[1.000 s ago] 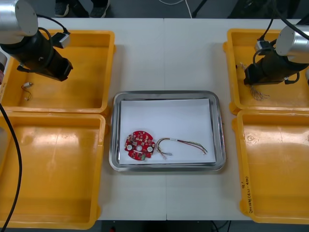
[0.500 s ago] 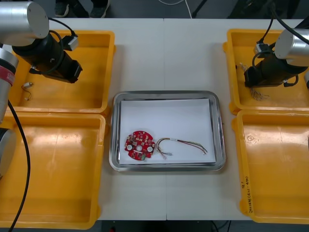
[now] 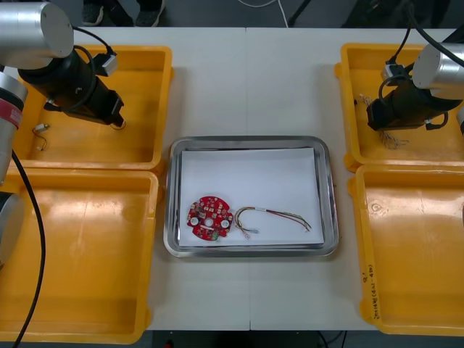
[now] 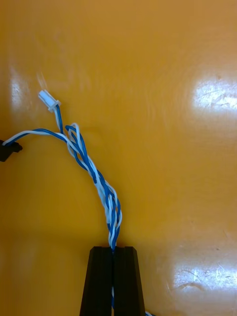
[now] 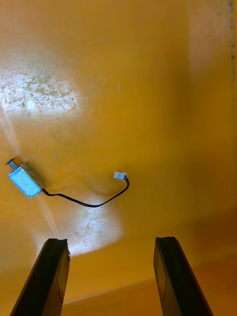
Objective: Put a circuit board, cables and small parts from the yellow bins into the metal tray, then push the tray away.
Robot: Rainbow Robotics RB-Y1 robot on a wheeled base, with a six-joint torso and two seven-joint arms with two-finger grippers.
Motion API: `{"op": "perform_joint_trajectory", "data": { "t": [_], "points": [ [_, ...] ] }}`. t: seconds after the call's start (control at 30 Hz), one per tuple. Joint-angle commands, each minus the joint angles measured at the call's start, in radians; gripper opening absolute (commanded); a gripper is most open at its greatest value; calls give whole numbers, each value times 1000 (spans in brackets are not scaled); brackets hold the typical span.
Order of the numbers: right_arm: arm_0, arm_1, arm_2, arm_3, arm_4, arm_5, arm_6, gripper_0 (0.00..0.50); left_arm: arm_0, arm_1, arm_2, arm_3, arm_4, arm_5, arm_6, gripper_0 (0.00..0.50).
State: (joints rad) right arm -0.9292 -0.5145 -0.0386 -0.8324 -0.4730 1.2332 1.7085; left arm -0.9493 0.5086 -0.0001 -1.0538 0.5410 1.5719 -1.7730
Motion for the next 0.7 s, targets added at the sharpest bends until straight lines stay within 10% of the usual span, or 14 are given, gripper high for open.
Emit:
{"op": "perform_joint_trajectory", "data": {
  "t": [0.03, 0.7],
  "points": [
    [27, 2, 6, -93, 27, 34, 22, 0, -11, 30, -11, -35, -6, 8, 75, 500],
    [29, -42, -201, -576, 86, 640, 40, 0, -13, 42, 100, -35, -127, -90, 296, 500]
  ]
}}
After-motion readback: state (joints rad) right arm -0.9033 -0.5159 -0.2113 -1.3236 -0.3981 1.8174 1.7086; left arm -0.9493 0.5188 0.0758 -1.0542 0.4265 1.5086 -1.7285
